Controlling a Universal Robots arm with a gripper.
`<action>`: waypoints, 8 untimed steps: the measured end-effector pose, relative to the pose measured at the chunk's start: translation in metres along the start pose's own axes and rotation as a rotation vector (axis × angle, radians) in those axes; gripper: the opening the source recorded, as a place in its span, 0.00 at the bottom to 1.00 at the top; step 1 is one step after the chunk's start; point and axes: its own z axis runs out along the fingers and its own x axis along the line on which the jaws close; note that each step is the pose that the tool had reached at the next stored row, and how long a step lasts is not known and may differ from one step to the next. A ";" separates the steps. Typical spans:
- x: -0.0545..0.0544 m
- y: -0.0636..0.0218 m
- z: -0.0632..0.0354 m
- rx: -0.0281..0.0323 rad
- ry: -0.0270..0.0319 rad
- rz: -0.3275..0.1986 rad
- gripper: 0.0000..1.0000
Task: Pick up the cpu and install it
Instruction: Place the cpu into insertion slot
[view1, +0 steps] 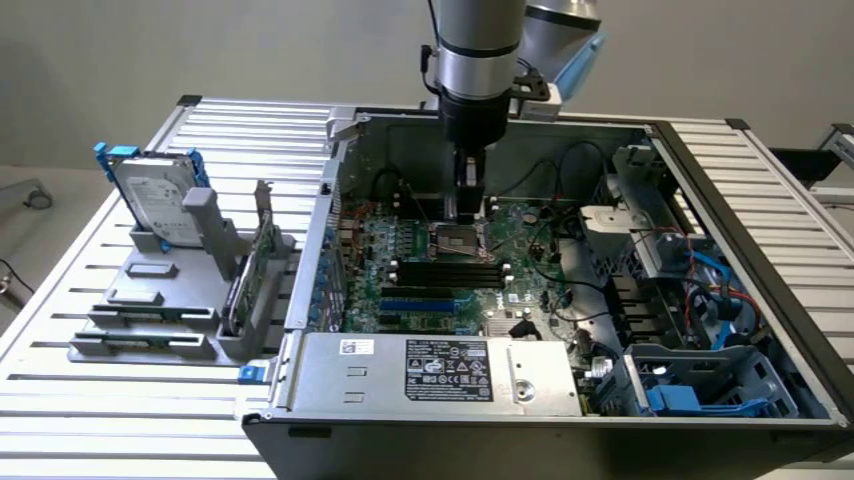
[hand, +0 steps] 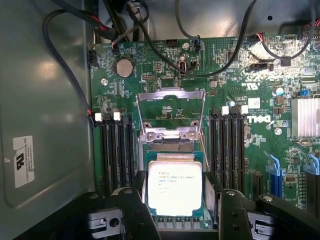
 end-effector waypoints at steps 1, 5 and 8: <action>0.000 -0.0005 0.0018 0.0000 0.0000 0.000 0.55; 0.000 -0.0025 0.0082 0.0000 0.0000 -0.001 0.55; -0.001 -0.0041 0.0131 -0.0027 0.0005 -0.004 0.55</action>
